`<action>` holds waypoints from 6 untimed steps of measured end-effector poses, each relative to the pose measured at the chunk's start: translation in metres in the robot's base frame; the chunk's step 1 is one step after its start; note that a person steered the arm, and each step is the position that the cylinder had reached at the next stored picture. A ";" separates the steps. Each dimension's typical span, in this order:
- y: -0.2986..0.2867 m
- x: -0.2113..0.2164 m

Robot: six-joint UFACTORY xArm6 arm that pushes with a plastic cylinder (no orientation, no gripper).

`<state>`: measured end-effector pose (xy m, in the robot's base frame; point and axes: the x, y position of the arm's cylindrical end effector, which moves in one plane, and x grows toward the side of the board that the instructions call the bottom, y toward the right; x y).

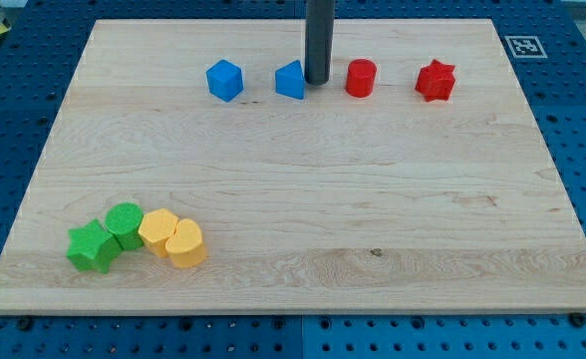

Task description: Slide the red circle to the bottom center

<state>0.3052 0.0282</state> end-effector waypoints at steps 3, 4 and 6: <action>0.035 -0.030; 0.035 -0.002; 0.062 0.010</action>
<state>0.3152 0.0900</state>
